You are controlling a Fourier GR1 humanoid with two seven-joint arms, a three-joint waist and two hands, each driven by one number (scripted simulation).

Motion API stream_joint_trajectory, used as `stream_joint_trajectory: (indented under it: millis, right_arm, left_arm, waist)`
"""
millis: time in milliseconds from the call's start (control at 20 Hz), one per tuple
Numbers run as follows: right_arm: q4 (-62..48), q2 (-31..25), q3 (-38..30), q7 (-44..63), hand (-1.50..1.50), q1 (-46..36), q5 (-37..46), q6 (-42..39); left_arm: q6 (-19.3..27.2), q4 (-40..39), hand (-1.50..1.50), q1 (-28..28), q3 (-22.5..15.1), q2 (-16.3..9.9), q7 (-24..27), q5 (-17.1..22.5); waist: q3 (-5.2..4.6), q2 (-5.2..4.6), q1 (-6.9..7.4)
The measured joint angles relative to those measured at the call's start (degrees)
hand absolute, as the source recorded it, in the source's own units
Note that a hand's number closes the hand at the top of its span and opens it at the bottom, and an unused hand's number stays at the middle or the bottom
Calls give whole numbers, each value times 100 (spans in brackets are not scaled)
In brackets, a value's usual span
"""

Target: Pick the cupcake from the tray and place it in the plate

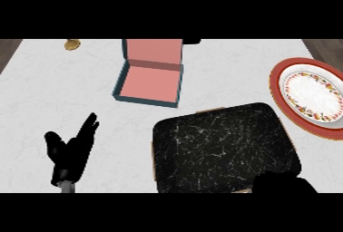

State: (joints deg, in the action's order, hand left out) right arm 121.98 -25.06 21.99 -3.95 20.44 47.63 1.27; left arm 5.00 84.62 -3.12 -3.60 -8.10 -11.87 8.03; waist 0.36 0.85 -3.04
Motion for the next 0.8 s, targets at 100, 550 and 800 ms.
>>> stream_joint_trajectory:
  millis: [100, 550, 800]
  right_arm:
    - [341, -84, -324, -310, 150, 469, -319, 325]
    - [573, 18, -2177, -1021, 150, 1367, -2786, 706]
    - [-354, -27, -3173, -1262, 150, 793, -4175, 395]
  left_arm:
    - [-5, 75, 0, -56, -4, -20, -18, -14]
    - [-100, -3, 0, 63, -19, 9, -1, -25]
    - [-101, -86, 0, 146, -90, 76, 87, -131]
  waist:
    - [-1, -5, 16]
    - [-6, -47, 151]
    - [-3, -59, 252]
